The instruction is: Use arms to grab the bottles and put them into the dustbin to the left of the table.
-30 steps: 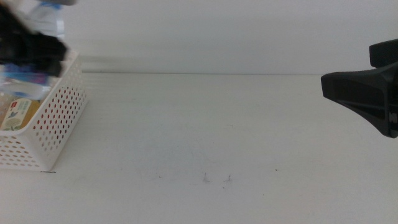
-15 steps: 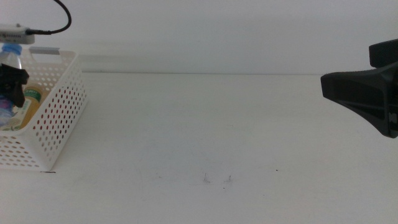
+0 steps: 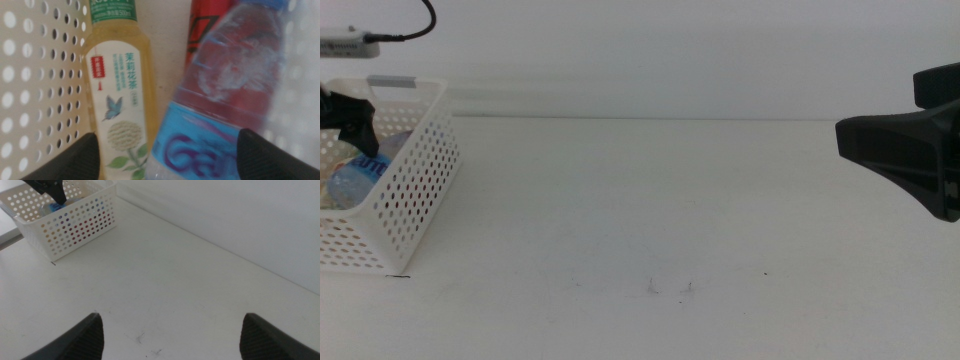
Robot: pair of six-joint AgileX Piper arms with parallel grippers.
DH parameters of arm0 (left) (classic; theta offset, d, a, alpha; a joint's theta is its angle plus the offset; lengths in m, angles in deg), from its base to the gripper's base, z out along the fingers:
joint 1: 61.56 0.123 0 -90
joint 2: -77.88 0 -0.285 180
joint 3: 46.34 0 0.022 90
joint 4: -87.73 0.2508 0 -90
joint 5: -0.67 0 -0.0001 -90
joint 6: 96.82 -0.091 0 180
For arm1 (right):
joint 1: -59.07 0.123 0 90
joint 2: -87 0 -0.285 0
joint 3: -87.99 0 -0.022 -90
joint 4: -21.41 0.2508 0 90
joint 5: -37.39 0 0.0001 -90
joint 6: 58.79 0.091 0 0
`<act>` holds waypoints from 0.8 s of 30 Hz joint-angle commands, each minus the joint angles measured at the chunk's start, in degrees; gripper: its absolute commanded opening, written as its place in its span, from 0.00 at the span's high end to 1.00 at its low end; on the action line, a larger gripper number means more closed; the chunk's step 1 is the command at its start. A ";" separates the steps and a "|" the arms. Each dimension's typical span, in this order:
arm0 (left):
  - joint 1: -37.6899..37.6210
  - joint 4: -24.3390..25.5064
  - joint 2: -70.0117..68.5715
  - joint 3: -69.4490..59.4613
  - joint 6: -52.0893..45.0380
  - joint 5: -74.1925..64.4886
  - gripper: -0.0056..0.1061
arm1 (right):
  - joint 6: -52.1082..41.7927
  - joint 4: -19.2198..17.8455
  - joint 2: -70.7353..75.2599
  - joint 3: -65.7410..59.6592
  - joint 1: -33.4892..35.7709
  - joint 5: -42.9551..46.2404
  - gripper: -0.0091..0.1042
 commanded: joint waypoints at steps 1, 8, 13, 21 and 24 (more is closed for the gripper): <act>-0.78 -0.36 -2.77 0.04 1.09 -1.11 0.11 | -0.40 -0.11 0.20 0.19 0.04 0.59 0.10; -7.17 -0.87 -22.36 -10.83 2.95 6.96 0.11 | -0.40 -0.11 0.20 0.19 0.04 0.59 0.10; -17.19 -4.19 -37.16 -21.37 3.27 20.21 0.11 | -0.40 -0.11 0.20 0.19 0.04 0.59 0.10; -29.98 0.42 -54.34 -33.40 5.18 25.45 0.11 | -0.40 -0.11 0.20 0.19 0.04 0.59 0.10; -33.09 9.11 -62.40 -39.71 16.65 28.77 0.11 | -0.40 -0.11 0.20 0.19 0.04 0.59 0.10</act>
